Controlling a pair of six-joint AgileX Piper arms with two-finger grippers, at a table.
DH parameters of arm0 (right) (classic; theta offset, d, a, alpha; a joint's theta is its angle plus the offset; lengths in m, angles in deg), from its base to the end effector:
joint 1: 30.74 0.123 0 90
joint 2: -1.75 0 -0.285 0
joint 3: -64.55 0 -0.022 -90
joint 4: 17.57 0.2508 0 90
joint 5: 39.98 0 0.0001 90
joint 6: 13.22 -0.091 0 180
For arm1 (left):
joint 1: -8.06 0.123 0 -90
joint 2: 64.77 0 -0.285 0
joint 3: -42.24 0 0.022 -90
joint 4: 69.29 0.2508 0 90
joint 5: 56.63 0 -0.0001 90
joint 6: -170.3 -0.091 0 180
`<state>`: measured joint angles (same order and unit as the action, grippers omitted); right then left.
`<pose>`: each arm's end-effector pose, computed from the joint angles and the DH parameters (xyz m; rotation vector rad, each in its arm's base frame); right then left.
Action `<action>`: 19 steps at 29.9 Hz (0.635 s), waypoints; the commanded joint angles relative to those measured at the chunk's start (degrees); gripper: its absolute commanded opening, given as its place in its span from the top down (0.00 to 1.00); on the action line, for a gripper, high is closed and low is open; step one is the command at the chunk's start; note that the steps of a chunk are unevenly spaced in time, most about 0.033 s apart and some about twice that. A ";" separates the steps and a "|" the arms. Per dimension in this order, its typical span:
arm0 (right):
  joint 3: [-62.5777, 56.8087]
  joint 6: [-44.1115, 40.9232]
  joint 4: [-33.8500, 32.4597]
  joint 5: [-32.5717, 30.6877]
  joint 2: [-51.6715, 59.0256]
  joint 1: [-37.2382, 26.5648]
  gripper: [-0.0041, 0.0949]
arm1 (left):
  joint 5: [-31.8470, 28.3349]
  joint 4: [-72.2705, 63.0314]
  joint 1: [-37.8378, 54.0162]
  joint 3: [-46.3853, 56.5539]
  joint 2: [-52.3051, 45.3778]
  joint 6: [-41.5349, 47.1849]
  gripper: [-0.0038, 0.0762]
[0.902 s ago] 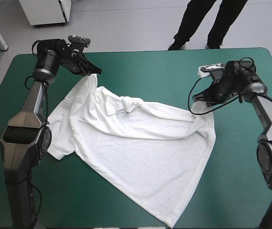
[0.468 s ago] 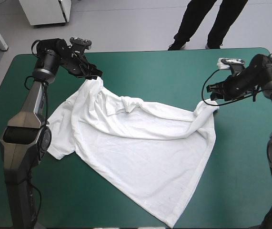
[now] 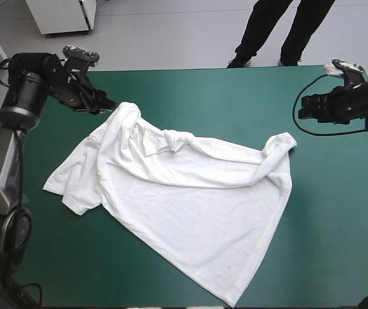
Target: Fold the cloth
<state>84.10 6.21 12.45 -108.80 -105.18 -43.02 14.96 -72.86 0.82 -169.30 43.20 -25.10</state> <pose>0.3692 -0.0369 0.3572 -0.0467 2.5603 0.5182 0.3710 -0.0525 0.3972 0.5030 2.5309 -0.0308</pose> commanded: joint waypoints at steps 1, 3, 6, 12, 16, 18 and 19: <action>-1.41 0.97 2.50 0.65 7.79 1.50 0.40 | 2.06 2.17 0.10 8.14 -8.81 1.51 0.41; -3.24 1.95 2.39 1.36 10.30 2.90 0.40 | 1.18 3.16 0.10 14.08 -11.17 1.51 0.41; -5.14 2.34 1.36 2.41 13.13 5.20 0.41 | -0.68 3.87 0.60 19.31 -12.19 1.51 0.41; -5.26 2.34 0.66 2.42 15.28 11.10 0.41 | -4.77 7.52 1.79 20.58 -7.38 1.40 0.41; -5.26 2.34 -0.96 2.42 15.28 15.88 0.41 | -5.67 7.35 4.78 20.58 -3.40 1.40 0.41; -5.26 2.34 -2.48 2.76 15.28 18.16 0.42 | -5.81 7.09 6.43 20.58 -1.52 1.40 0.41; -5.26 2.34 -2.80 2.76 15.28 19.04 0.42 | -5.92 7.09 6.95 20.58 -0.83 1.40 0.41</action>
<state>77.66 7.91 9.47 -108.09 -92.29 -26.32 10.43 -65.97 6.15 -147.64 43.34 -24.09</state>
